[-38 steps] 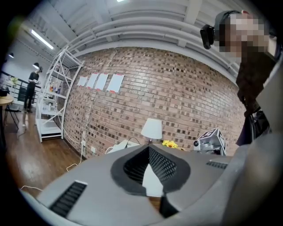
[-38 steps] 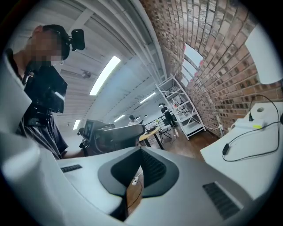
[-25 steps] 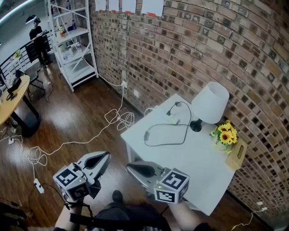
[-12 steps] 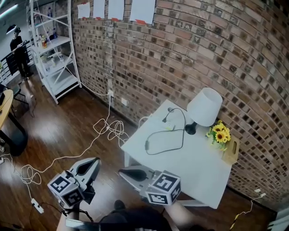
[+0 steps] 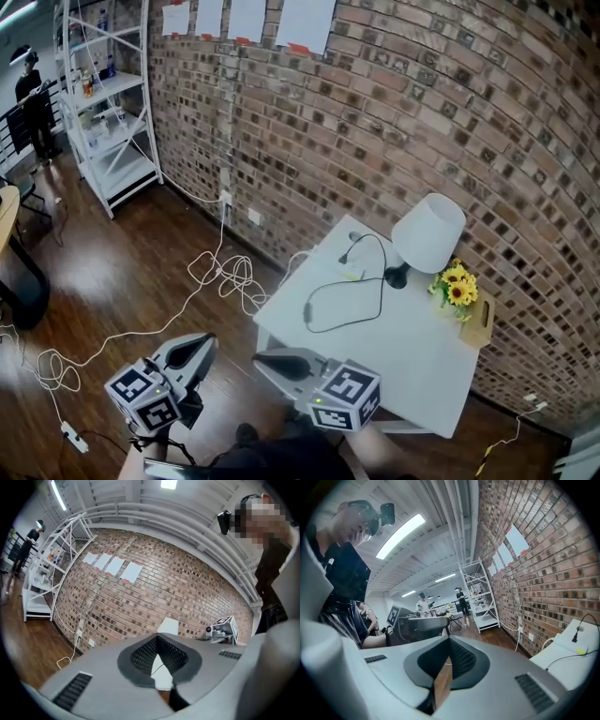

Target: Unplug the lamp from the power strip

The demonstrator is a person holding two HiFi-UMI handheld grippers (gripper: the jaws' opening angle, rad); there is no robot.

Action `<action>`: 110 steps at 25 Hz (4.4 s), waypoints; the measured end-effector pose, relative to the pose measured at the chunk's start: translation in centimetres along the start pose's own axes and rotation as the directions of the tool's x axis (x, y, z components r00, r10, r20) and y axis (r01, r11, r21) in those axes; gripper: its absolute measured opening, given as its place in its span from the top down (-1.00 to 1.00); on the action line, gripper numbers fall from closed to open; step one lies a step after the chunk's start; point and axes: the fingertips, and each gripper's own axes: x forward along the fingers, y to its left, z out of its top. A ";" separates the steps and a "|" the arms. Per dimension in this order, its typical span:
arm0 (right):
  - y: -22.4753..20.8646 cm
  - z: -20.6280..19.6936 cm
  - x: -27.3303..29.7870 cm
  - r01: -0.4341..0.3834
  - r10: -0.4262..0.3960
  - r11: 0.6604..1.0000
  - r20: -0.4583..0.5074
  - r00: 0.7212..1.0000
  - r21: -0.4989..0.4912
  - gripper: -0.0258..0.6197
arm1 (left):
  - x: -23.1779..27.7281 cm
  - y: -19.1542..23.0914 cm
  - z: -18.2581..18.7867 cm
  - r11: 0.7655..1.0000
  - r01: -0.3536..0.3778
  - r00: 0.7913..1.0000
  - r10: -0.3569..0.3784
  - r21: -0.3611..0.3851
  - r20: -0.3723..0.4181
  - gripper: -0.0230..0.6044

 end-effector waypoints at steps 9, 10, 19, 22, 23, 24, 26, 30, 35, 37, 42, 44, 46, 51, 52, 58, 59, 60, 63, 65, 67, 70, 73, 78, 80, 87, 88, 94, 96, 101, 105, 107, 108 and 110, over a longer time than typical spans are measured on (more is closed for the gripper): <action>-6.5 1.1 -1.3 0.028 -0.030 0.999 0.048 0.998 0.046 0.95 | 5.9 -0.5 1.3 1.000 0.022 0.997 -0.022 -0.001 -0.074 0.90; -7.4 1.2 -1.5 0.026 -0.028 0.998 0.051 0.998 0.051 0.96 | 6.7 -0.5 1.6 1.000 0.020 0.997 -0.020 -0.006 -0.073 0.90; -16.1 3.0 -3.8 0.012 -0.018 0.998 0.095 0.995 0.060 0.96 | 15.8 0.0 2.8 0.994 0.002 0.990 0.014 0.109 -0.142 0.90; -19.0 3.2 -5.2 0.015 -0.024 0.997 0.112 0.993 0.080 0.96 | 19.0 -0.8 2.1 0.982 0.054 0.983 -0.020 0.181 -0.184 0.90; -20.1 3.1 -5.7 0.019 -0.029 0.996 0.115 0.993 0.090 0.96 | 20.2 -1.6 2.1 0.985 0.057 0.980 -0.024 0.162 -0.196 0.90; -21.2 2.9 -6.2 0.025 -0.037 0.994 0.117 0.992 0.102 0.96 | 21.2 -2.0 2.1 0.988 0.053 0.979 -0.022 0.147 -0.204 0.90; -23.5 2.6 -7.2 0.047 -0.062 0.991 0.117 0.991 0.123 0.95 | 22.7 -2.4 1.8 0.987 0.056 0.975 -0.021 0.151 -0.223 0.90; -26.4 2.6 -9.4 0.094 -0.113 0.985 0.134 0.984 0.143 0.96 | 25.5 -2.4 1.0 0.987 0.060 0.964 -0.018 0.149 -0.266 0.90; -28.5 1.7 -11.5 0.143 -0.168 0.975 0.141 0.976 0.171 0.96 | 29.4 -2.7 0.2 0.988 0.070 0.957 -0.027 0.138 -0.288 0.89; -29.2 1.4 -12.1 0.164 -0.192 0.968 0.142 0.971 0.188 0.96 | 30.4 -2.5 -0.4 0.987 0.083 0.948 -0.034 0.141 -0.317 0.90; -30.4 0.7 -12.8 0.218 -0.247 0.954 0.131 0.960 0.205 0.96 | 32.5 -1.8 -1.9 0.948 0.198 0.925 -0.096 0.249 -0.367 0.89; -31.0 0.5 -13.2 0.256 -0.285 0.943 0.121 0.951 0.213 0.96 | 33.8 -1.2 -2.4 0.940 0.238 0.917 -0.134 0.246 -0.376 0.89; -31.7 0.2 -13.8 0.305 -0.334 0.925 0.105 0.937 0.228 0.96 | 35.4 -1.2 -2.9 0.938 0.289 0.901 -0.199 0.192 -0.386 0.89; -33.5 -0.2 -13.5 0.396 -0.424 0.881 0.058 0.904 0.260 0.95 | 38.5 0.8 -3.7 0.912 0.373 0.858 -0.268 0.172 -0.437 0.89; -33.7 -0.3 -13.4 0.417 -0.444 0.868 0.048 0.895 0.269 0.95 | 39.1 1.1 -4.0 0.905 0.393 0.847 -0.287 0.163 -0.448 0.89; -35.1 -0.5 -12.7 0.520 -0.547 0.794 -0.005 0.837 0.314 0.96 | 42.7 2.9 -5.6 0.854 0.505 0.768 -0.376 0.128 -0.519 0.90; -35.4 -0.5 -12.6 0.533 -0.559 0.784 -0.012 0.829 0.320 0.95 | 43.2 3.2 -5.9 0.846 0.519 0.754 -0.385 0.123 -0.532 0.89; -35.6 -0.5 -12.5 0.543 -0.570 0.774 -0.015 0.822 0.326 0.95 | 43.7 3.4 -6.1 0.842 0.528 0.744 -0.393 0.115 -0.540 0.89; -36.6 -1.2 -12.6 0.577 -0.616 0.728 -0.016 0.787 0.370 0.95 | 45.1 3.8 -6.7 0.826 0.554 0.724 -0.414 0.107 -0.552 0.89; -36.9 -2.0 -12.7 0.606 -0.648 0.691 -0.034 0.761 0.393 0.95 | 45.9 3.8 -7.4 0.804 0.580 0.706 -0.418 0.128 -0.572 0.89; -37.1 -2.4 -12.6 0.628 -0.664 0.674 -0.054 0.746 0.390 0.95 | 46.5 3.9 -8.0 0.784 0.606 0.684 -0.425 0.137 -0.593 0.89; -37.5 -2.5 -12.3 0.647 -0.680 0.656 -0.068 0.730 0.390 0.96 | 47.2 4.1 -8.9 0.761 0.637 0.652 -0.442 0.128 -0.617 0.90; -37.6 -2.7 -12.1 0.660 -0.691 0.640 -0.082 0.718 0.394 0.96 | 47.3 4.2 -10.0 0.741 0.662 0.621 -0.453 0.118 -0.640 0.89; -38.4 -4.2 -11.5 0.673 -0.682 0.633 -0.134 0.719 0.383 0.96 | 48.2 4.8 -11.7 0.718 0.681 0.597 -0.430 0.144 -0.677 0.89; -39.1 -5.3 -11.2 0.682 -0.672 0.635 -0.175 0.719 0.364 0.95 | 48.4 5.2 -12.9 0.697 0.696 0.578 -0.402 0.172 -0.710 0.89; -42.4 -7.7 -9.9 0.665 -0.614 0.672 -0.258 0.746 0.325 0.95 | 48.8 6.1 -17.6 0.625 0.750 0.494 -0.310 0.218 -0.812 0.71; -42.8 -8.2 -10.0 0.669 -0.610 0.672 -0.274 0.744 0.319 0.95 | 48.9 6.2 -18.3 0.612 0.758 0.482 -0.296 0.224 -0.825 0.58; -45.4 -11.0 -10.5 0.707 -0.607 0.652 -0.371 0.703 0.272 0.96 | 50.1 5.3 -20.9 0.569 0.783 0.452 -0.242 0.252 -0.858 0.49; -46.3 -11.6 -10.0 0.704 -0.602 0.657 -0.374 0.706 0.271 0.95 | 50.6 5.6 -21.9 0.563 0.784 0.447 -0.220 0.262 -0.867 0.49; -48.1 -12.9 -9.6 0.711 -0.587 0.623 -0.406 0.700 0.326 0.96 | 51.2 6.2 -23.5 0.569 0.779 0.436 -0.189 0.264 -0.880 0.49; -49.0 -14.0 -9.5 0.714 -0.575 0.620 -0.429 0.696 0.327 0.96 | 51.2 6.3 -24.4 0.557 0.790 0.427 -0.198 0.257 -0.882 0.49; -49.3 -14.0 -9.3 0.711 -0.569 0.615 -0.432 0.700 0.342 0.96 | 51.2 6.3 -24.6 0.551 0.795 0.418 -0.195 0.254 -0.887 0.54; -49.5 -14.1 -9.3 0.712 -0.567 0.615 -0.438 0.698 0.340 0.96 | 51.2 6.4 -24.7 0.547 0.797 0.417 -0.191 0.257 -0.889 0.55; -49.8 -14.7 -9.3 0.720 -0.564 0.615 -0.458 0.687 0.321 0.96 | 51.3 6.2 -25.0 0.537 0.802 0.414 -0.187 0.261 -0.891 0.59</action>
